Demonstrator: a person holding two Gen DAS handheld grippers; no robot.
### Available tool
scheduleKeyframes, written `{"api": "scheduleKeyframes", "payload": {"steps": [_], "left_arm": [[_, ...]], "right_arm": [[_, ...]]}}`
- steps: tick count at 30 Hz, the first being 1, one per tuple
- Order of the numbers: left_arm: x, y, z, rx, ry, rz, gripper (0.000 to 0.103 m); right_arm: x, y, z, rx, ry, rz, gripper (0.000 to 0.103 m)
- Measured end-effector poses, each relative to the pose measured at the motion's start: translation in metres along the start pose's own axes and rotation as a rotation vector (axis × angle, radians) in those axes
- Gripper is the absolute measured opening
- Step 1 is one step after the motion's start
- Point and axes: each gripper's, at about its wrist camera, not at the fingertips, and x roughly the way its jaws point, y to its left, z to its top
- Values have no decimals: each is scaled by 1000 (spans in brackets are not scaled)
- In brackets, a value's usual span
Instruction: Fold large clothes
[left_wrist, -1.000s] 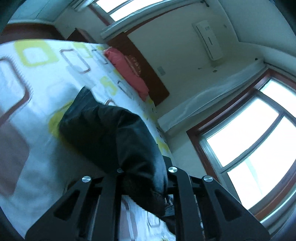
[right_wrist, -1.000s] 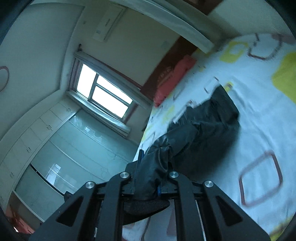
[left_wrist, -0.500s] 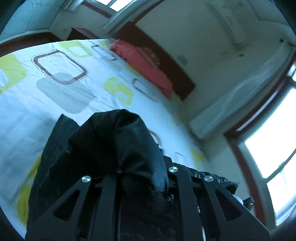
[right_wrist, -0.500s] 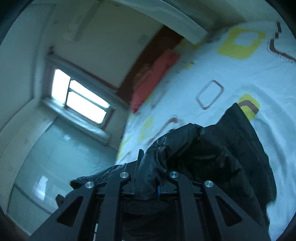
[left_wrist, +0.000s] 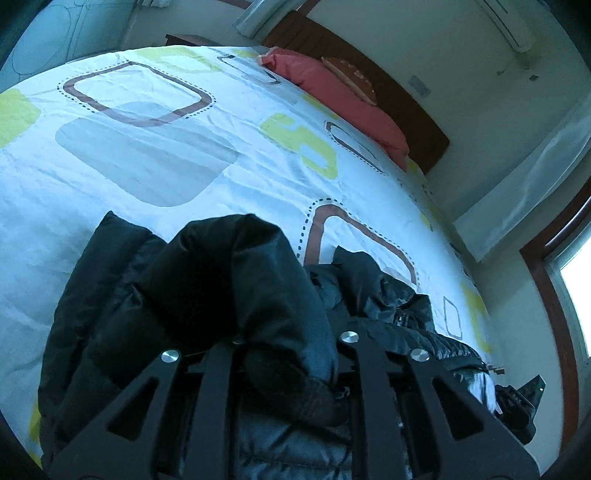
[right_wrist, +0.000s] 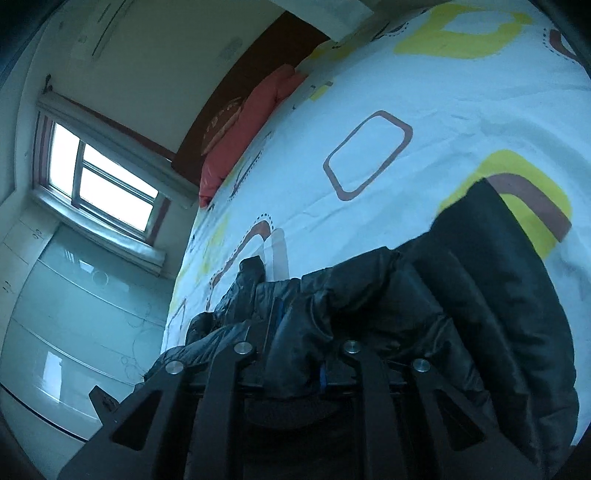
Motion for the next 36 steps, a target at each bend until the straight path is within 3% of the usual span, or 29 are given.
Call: {"api": "scheduleKeyframes", "payload": {"steps": [4, 6, 10, 11, 12, 14, 18, 22, 27, 32, 36], "left_arm": [[-16, -7, 5, 31, -8, -55, 32], [-26, -9, 8, 18, -18, -93, 56], [-46, -10, 16, -23, -47, -144, 68], [-49, -10, 18, -39, -48, -162, 72], [-52, -9, 20, -55, -50, -178, 75], [-62, -5, 23, -86, -97, -178, 83], [-76, 3, 31, -87, -161, -163, 86], [-66, -4, 20, 9, -122, -62, 86], [-32, -26, 10, 134, -35, 49, 77], [6, -44, 16, 190, -3, 119, 75], [31, -47, 23, 197, 14, 164, 76]], "right_arm": [[-9, 4, 1, -11, -7, 18, 21], [-11, 6, 1, -9, -9, 26, 25], [-18, 12, 1, -12, -18, 54, 33], [-20, 13, 1, -7, -22, 67, 44], [-24, 15, 2, 2, -45, 78, 63], [-34, 16, 3, 4, -95, 77, 75], [-42, 18, 5, -16, -118, 67, 75], [-25, 32, -6, -106, -69, -37, 73], [23, 72, -14, -294, 23, -201, 50], [77, 124, -19, -516, 53, -281, 49], [119, 137, -28, -647, 84, -379, 49]]}}
